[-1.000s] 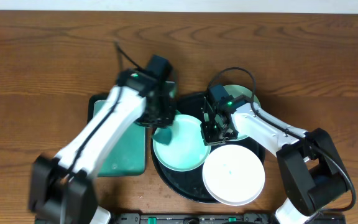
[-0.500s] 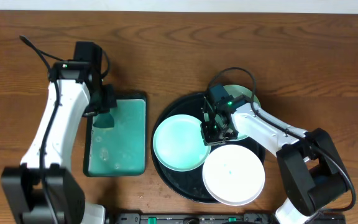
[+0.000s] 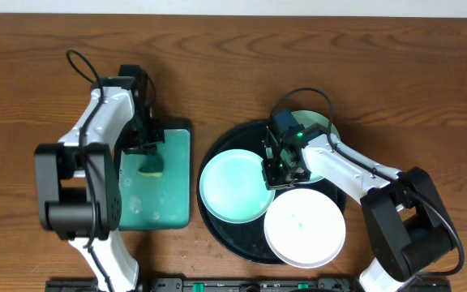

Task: Clean dirty plates on tray and stack at the side
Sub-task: 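Return the sponge to the water tray with the left gripper, then lift the scrubbed plate with the right gripper and tilt it up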

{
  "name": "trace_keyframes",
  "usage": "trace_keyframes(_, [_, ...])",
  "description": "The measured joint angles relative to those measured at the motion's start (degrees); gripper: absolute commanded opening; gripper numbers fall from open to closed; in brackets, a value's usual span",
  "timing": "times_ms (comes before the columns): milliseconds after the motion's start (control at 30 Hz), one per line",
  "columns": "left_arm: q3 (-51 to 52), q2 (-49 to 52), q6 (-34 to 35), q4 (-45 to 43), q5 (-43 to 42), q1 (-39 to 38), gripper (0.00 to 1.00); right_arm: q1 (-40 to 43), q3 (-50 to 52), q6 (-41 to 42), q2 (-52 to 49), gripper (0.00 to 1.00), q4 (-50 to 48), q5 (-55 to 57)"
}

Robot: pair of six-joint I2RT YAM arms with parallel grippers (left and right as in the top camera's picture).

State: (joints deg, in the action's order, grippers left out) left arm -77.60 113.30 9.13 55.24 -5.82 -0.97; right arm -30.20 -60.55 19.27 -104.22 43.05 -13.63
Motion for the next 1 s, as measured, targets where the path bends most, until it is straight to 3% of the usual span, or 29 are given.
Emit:
trace_keyframes(33, [0.0, 0.8, 0.0, 0.0, -0.1, 0.0, 0.07, 0.0, 0.0, 0.0, 0.0, 0.01, 0.0, 0.0])
trace_keyframes(100, [0.0, 1.6, 0.0, 0.0, -0.3, 0.0, 0.17, 0.0, 0.0, 0.0, 0.0, 0.01, 0.0, 0.0])
trace_keyframes(133, [0.0, 1.7, -0.4, 0.0, -0.3, 0.0, 0.29, 0.0, 0.0, 0.0, 0.0, 0.01, 0.0, 0.0])
trace_keyframes(200, [0.0, 1.7, -0.4, 0.1, -0.3, 0.0, 0.43, 0.0, 0.0, 0.0, 0.0, 0.01, 0.0, 0.0])
trace_keyframes(433, [0.2, -1.0, -0.4, 2.2, -0.3, -0.2, 0.52, 0.0, 0.0, 0.0, 0.0, 0.01, -0.1, 0.0])
trace_keyframes(567, [0.3, -10.3, -1.8, 3.9, -0.3, -1.5, 0.79, 0.0, 0.0, 0.0, 0.0, 0.01, -0.4, 0.0])
trace_keyframes(833, [0.3, -33.0, -2.6, 5.8, -0.5, -5.5, 0.80, 0.0, 0.1, 0.7, 0.0, 0.01, -1.3, -0.7])
trace_keyframes(1000, [0.3, -40.1, -3.0, 7.3, -0.5, -5.5, 0.80, -0.1, 0.5, 2.7, 0.8, 0.01, -1.6, -0.7])
